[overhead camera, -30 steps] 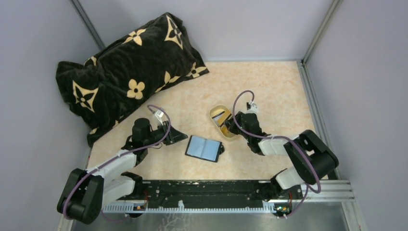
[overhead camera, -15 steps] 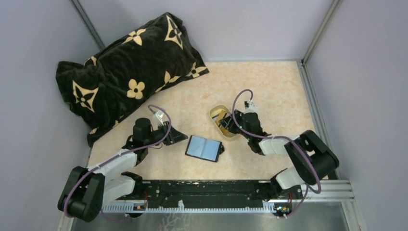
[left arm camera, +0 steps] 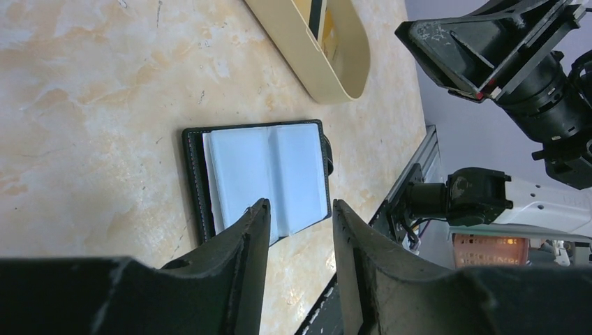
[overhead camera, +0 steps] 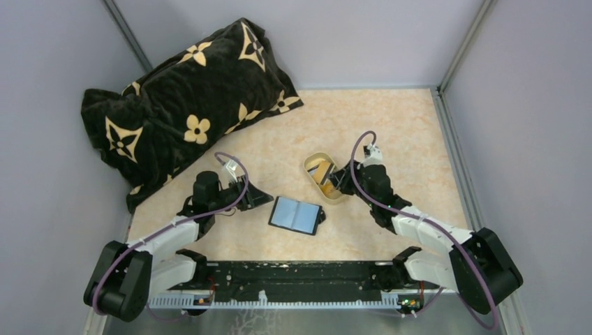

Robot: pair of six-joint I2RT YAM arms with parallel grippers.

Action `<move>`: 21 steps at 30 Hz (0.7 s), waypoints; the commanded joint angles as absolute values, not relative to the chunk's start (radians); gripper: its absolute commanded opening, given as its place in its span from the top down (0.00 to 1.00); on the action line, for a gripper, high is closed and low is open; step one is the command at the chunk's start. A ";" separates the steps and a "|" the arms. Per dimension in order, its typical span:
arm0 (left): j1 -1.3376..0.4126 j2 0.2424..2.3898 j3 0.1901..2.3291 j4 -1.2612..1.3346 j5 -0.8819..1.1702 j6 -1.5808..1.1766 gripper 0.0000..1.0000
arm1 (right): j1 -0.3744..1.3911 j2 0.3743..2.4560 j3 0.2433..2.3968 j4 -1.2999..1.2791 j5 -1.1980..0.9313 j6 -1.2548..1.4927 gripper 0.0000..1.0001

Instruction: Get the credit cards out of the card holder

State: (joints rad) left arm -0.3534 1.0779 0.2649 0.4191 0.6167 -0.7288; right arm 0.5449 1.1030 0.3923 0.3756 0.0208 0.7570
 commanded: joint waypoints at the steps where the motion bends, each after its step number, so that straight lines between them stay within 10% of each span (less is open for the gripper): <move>1: -0.357 1.097 0.280 0.460 0.630 -0.721 0.55 | 0.559 1.091 0.388 0.368 -0.013 0.735 0.82; 3: -0.358 1.119 0.271 0.484 0.639 -0.726 0.57 | 0.618 1.103 0.381 0.371 0.008 0.746 1.00; 7: -0.360 1.175 0.252 0.525 0.638 -0.732 1.00 | 0.807 1.124 0.386 0.322 0.130 0.761 1.00; 21: -0.452 1.299 0.203 0.620 0.565 -0.735 1.00 | 1.008 1.237 0.236 0.428 0.209 0.924 1.00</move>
